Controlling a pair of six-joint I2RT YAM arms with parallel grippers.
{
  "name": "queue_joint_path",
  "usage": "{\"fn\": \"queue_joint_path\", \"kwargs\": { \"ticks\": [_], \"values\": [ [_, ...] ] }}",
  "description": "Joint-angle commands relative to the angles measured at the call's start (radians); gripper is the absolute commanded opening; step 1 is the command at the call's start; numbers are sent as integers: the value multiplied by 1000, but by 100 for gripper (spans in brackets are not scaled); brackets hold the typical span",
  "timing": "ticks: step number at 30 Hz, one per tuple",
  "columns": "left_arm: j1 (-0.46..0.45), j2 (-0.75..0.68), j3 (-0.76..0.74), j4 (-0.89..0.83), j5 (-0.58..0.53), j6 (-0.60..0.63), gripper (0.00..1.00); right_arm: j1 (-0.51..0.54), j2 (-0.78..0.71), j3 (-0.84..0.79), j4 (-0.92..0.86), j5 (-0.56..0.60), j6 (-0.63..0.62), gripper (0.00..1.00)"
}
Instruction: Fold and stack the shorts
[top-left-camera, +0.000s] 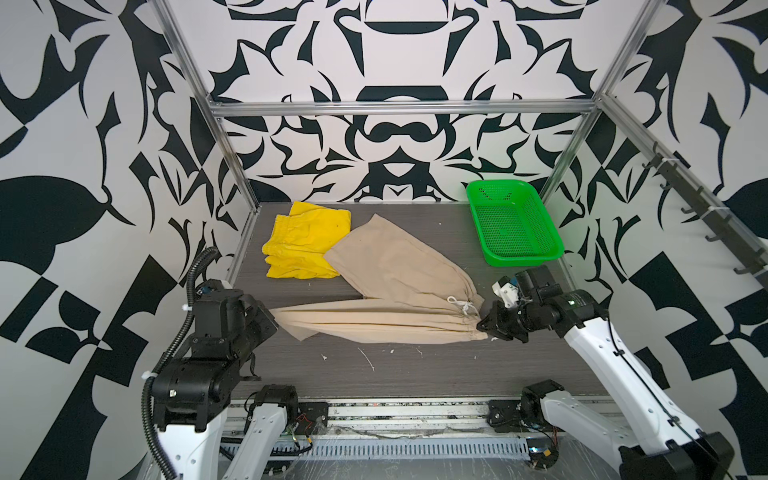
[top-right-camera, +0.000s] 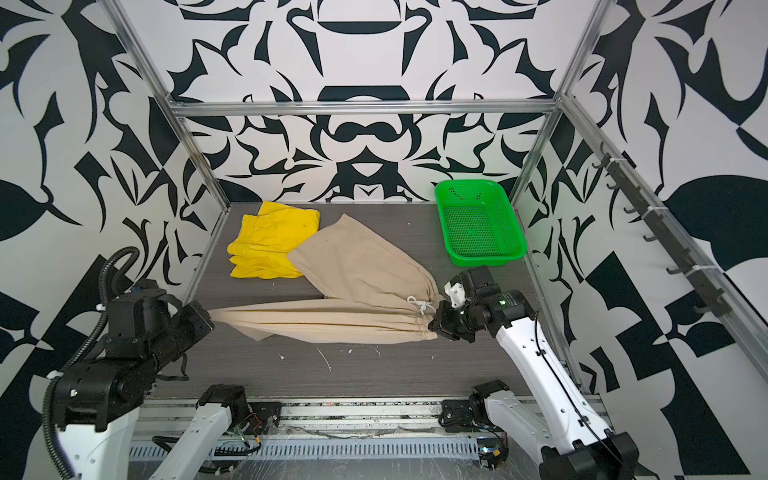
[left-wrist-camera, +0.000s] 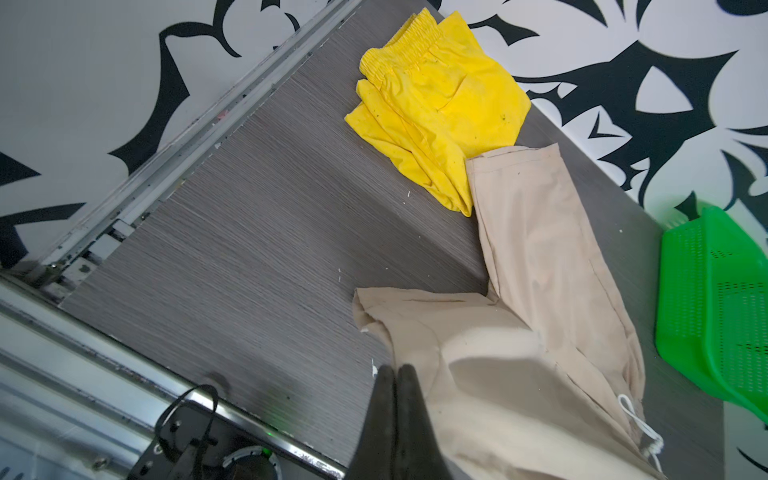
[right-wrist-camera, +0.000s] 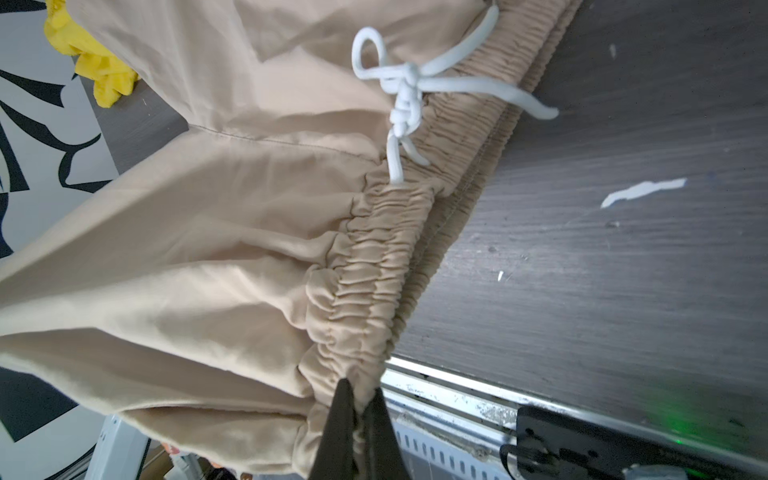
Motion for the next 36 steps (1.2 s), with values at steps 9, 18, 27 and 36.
{"fn": "queue_joint_path", "kwargs": {
  "ticks": [9, 18, 27, 36],
  "values": [
    [4, 417, 226, 231, -31, 270, 0, 1, 41, 29, -167, -128, 43, 0],
    [-14, 695, 406, 367, 67, 322, 0, -58, 155, 22, -156, -152, -24, 0],
    [-74, 966, 601, 442, 75, 384, 0, -165, 297, 6, -97, -214, -113, 0],
    [-151, 1311, 906, 452, 119, 425, 0, -288, 448, -19, -11, -269, -185, 0]
  ]
}}
